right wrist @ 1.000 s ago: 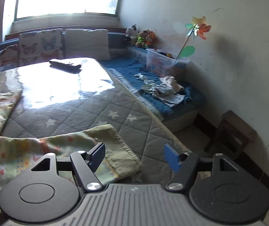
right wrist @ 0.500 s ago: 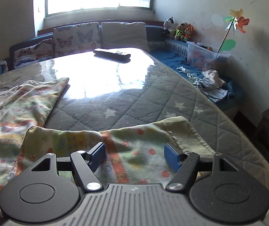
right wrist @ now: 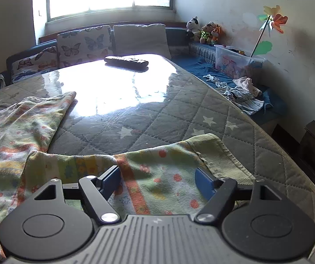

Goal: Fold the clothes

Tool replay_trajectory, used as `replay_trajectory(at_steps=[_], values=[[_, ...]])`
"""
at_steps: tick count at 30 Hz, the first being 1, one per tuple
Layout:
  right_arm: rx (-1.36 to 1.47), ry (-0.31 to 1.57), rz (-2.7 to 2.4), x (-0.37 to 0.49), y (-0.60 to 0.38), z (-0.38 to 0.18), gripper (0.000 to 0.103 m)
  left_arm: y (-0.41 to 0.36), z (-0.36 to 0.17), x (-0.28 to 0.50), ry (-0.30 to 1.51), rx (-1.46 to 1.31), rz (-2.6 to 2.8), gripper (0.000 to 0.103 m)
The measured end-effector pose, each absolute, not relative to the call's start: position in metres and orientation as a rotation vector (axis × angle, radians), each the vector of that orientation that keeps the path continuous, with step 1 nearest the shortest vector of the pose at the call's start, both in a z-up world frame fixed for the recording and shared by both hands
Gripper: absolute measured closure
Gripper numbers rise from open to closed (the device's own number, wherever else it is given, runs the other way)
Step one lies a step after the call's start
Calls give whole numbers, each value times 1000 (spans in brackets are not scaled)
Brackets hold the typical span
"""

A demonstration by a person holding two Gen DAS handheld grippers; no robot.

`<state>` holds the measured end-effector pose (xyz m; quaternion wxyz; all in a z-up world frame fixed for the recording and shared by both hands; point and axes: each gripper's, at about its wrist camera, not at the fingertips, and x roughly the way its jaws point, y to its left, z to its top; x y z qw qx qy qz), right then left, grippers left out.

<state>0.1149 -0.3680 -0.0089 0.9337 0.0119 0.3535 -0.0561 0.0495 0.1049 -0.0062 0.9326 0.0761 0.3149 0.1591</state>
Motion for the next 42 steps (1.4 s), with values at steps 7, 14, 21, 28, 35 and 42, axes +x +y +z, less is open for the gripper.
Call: replay_trajectory(at_steps=[7,14,21,28,35,42], values=[[23,726,-118,116,-366,-8,26,154,2,16,632,-85,485,99],[13,731,-114,117,-365,-7,26,171,-8,-6,684,-130,562,95],[4,726,-92,118,-357,-4,26,166,7,4,660,-81,553,92],[-19,719,-22,126,-341,5,26,121,10,49,683,-25,354,92],[-8,739,114,150,-315,14,33,64,5,98,712,35,162,75],[-2,766,230,196,-283,14,43,35,-5,147,744,87,50,75]])
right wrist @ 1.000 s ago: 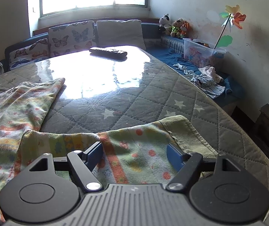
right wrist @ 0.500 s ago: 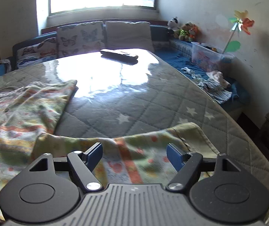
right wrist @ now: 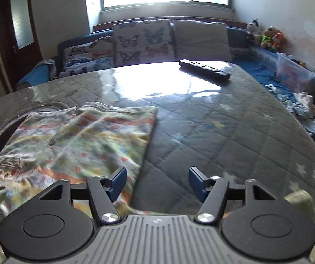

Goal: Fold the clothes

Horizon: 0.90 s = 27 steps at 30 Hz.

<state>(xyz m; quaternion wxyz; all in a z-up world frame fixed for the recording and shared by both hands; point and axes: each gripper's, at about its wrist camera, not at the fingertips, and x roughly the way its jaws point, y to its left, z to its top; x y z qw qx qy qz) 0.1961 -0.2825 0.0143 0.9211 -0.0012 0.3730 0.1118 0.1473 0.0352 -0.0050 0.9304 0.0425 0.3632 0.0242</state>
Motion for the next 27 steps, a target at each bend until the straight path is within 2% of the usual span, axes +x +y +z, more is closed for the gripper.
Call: replay_trajectory(at_steps=[2,4,6,10,17,20,21,22,25,27], values=[[2,773,246,212,-276,13,45,33,-8,162,758,89,44,73],[4,779,255,225,-270,11,46,33,-12,175,771,95,48,64],[4,782,255,234,-268,9,48,33,-14,186,772,109,49,59],[4,789,256,253,-263,4,57,31,-15,201,767,129,36,59],[8,799,259,285,-255,-4,86,31,-16,226,761,127,42,59],[-12,794,277,292,-249,-5,94,32,-18,233,754,119,37,59],[-19,793,284,295,-247,-6,95,31,-18,234,749,125,37,60],[-23,792,288,297,-245,-6,96,30,-19,235,745,132,34,68],[-44,781,300,304,-237,-6,96,26,-20,238,735,165,50,83],[-57,773,295,308,-233,-7,96,25,-21,241,726,190,81,85]])
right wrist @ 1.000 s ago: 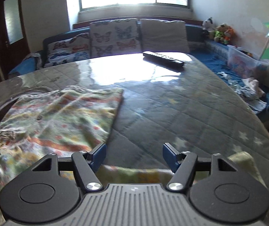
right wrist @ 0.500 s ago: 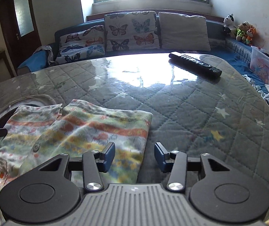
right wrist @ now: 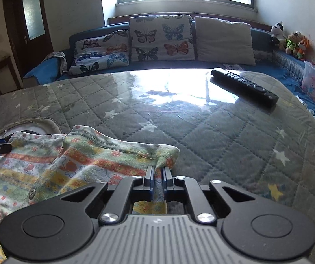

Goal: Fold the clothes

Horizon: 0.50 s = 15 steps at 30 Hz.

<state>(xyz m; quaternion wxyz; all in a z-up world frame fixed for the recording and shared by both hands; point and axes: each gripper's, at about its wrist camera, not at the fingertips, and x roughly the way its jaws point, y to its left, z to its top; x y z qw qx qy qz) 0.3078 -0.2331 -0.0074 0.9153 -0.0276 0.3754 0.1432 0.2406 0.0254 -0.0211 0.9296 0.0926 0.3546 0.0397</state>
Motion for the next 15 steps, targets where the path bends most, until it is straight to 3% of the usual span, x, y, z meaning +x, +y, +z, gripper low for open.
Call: replay_trajectory(at_steps=[4,15], values=[[-59,758,338,306,-221,1,87,29,-20,245,731,175,86,85],[-76,737,471,304,-177,17,86,-14,-9,239,699,188,-101,83]])
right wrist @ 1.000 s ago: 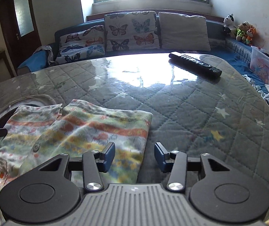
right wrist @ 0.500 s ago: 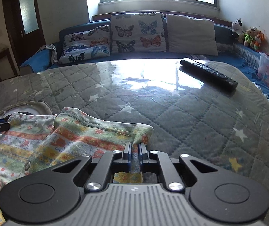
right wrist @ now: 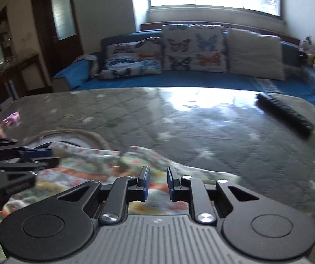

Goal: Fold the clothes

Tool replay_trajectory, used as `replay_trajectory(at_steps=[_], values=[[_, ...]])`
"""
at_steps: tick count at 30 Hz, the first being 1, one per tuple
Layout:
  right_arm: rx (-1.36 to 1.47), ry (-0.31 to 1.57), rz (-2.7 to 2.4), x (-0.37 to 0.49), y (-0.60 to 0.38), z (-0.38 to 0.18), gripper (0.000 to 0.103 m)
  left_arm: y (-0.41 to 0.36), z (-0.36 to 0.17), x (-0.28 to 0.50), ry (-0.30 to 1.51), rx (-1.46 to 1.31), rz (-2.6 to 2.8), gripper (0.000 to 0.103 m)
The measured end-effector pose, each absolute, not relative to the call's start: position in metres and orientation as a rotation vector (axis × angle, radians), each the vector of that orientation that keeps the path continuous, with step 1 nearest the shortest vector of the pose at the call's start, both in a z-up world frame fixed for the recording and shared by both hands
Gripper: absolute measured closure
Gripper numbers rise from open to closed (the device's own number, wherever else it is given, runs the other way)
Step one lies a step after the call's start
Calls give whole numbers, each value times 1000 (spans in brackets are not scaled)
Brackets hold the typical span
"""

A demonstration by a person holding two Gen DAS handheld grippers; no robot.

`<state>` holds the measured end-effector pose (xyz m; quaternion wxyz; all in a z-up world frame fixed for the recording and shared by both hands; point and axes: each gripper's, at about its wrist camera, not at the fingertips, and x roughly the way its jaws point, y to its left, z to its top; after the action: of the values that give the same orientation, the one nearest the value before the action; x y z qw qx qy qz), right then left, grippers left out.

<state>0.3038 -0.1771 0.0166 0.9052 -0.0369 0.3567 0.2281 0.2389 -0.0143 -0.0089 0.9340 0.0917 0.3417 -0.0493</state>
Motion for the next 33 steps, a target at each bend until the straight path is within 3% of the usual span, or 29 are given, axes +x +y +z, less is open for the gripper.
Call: replay_trajectory(at_steps=[9,14,27,33], values=[[-119,771,518,314,-138,-3,86,-27,-20,259,730,139,-201,85],[-118,753,514,315,-139,-3,99,-27,-21,266,725,114,-227,85],[28,729,609,324,-146,2,100,-22,-24,267,707,71,-263,84],[6,752,617,330,-144,-4,93,-21,-15,260,688,66,-260,84]])
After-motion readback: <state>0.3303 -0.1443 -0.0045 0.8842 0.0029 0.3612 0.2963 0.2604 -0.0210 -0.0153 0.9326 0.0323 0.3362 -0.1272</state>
